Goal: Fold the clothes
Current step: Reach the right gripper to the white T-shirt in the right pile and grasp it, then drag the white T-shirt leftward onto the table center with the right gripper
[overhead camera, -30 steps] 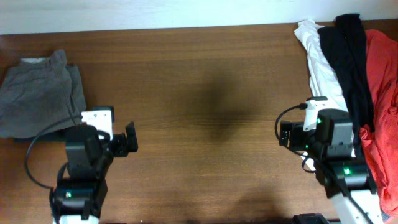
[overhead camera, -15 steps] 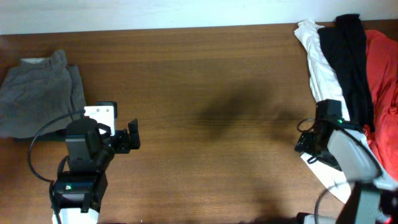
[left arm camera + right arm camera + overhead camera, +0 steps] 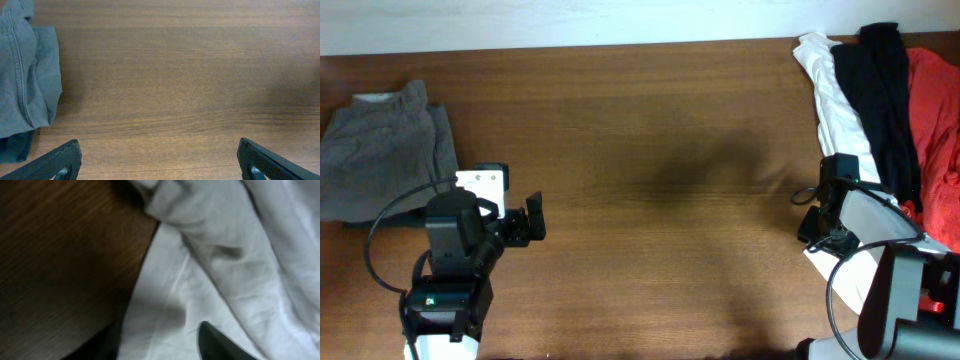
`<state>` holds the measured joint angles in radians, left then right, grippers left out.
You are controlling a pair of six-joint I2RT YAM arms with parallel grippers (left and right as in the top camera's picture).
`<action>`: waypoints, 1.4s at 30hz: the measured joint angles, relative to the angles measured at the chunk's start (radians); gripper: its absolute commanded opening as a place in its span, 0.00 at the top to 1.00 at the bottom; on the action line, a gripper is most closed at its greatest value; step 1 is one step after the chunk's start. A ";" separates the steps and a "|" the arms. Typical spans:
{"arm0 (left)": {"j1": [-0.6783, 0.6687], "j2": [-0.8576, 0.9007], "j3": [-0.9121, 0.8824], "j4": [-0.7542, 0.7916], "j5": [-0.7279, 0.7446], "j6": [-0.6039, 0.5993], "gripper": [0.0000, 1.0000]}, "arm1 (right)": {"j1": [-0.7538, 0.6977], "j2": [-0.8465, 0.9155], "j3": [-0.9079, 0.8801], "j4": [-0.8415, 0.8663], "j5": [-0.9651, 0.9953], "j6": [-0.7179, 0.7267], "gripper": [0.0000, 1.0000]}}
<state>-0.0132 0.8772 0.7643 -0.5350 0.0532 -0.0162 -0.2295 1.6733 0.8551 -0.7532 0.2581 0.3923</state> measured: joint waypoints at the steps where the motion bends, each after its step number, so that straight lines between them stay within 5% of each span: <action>1: 0.000 0.000 0.000 0.001 0.000 0.000 0.01 | 0.000 0.002 0.002 0.000 -0.004 0.001 0.55; 13: 0.000 0.000 0.000 0.027 0.000 0.000 0.01 | 0.000 0.003 0.002 0.001 -0.012 0.023 0.57; 19: 0.000 0.000 0.000 0.031 0.000 0.000 0.01 | -0.094 0.006 -0.007 0.002 0.023 0.023 0.77; 22: 0.000 0.000 0.000 0.035 0.000 0.000 0.01 | -0.132 0.008 -0.017 0.002 0.041 0.025 0.96; 33: 0.000 0.000 0.001 0.062 0.000 0.000 0.01 | -0.161 0.006 -0.020 -0.001 0.007 -0.093 0.96; 38: 0.000 0.000 0.001 0.076 0.000 0.000 0.01 | -0.148 -0.038 -0.028 -0.005 -0.198 -0.227 0.96; 42: 0.000 0.000 0.001 0.079 0.000 0.000 0.01 | 0.005 -0.067 -0.044 0.003 -0.455 -0.281 0.96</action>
<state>-0.0132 0.8772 0.7650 -0.4561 0.0532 -0.0162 -0.2241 1.6066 0.8112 -0.7506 -0.1967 0.1116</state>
